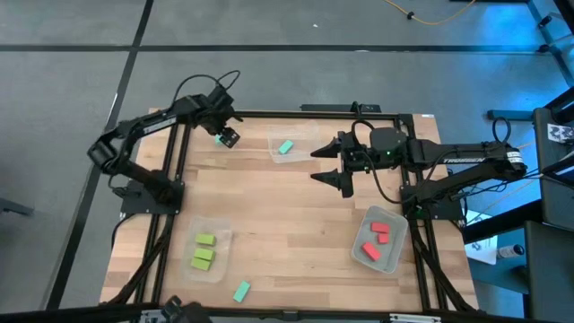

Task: Sort & place blocks by color
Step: Put the top blue block into the top transparent bin

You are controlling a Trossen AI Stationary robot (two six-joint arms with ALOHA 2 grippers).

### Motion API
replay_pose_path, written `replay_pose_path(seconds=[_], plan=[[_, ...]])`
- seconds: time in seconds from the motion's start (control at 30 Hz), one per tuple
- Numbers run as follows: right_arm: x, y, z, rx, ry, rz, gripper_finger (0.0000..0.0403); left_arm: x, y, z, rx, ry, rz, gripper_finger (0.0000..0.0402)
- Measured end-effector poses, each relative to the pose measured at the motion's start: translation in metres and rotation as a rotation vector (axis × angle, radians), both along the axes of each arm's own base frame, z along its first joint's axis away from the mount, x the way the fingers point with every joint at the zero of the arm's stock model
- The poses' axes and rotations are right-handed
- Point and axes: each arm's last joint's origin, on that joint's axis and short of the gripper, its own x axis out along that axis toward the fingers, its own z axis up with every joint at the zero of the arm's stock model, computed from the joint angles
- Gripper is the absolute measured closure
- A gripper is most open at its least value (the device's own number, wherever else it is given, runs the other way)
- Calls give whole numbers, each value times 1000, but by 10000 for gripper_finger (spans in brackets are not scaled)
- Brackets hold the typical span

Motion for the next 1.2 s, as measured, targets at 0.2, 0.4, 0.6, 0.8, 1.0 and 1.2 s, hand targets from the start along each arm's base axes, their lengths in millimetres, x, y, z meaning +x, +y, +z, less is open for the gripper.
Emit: replay_pose_path(seconds=[0.2, 0.4, 0.6, 0.8, 1.0, 1.2], plan=[[0, 0, 0, 7, 0, -1, 38, -5, 21, -27, -84, 74, 9, 140], [0, 0, 0, 7, 0, -3, 38, -5, 33, -50, -125, 129, -30, 130], [0, -1, 0, -3, 0, -50, 38, -2, 43, -65, -119, 146, -33, 130], [0, -1, 0, 7, 0, -52, 38, 0, 44, -79, -166, 182, -71, 134], [0, -1, 0, 26, 0, -57, 38, 1, 46, -89, -198, 199, -77, 135], [0, -1, 0, 46, 0, -63, 38, 1, 45, -90, -198, 211, -88, 147]])
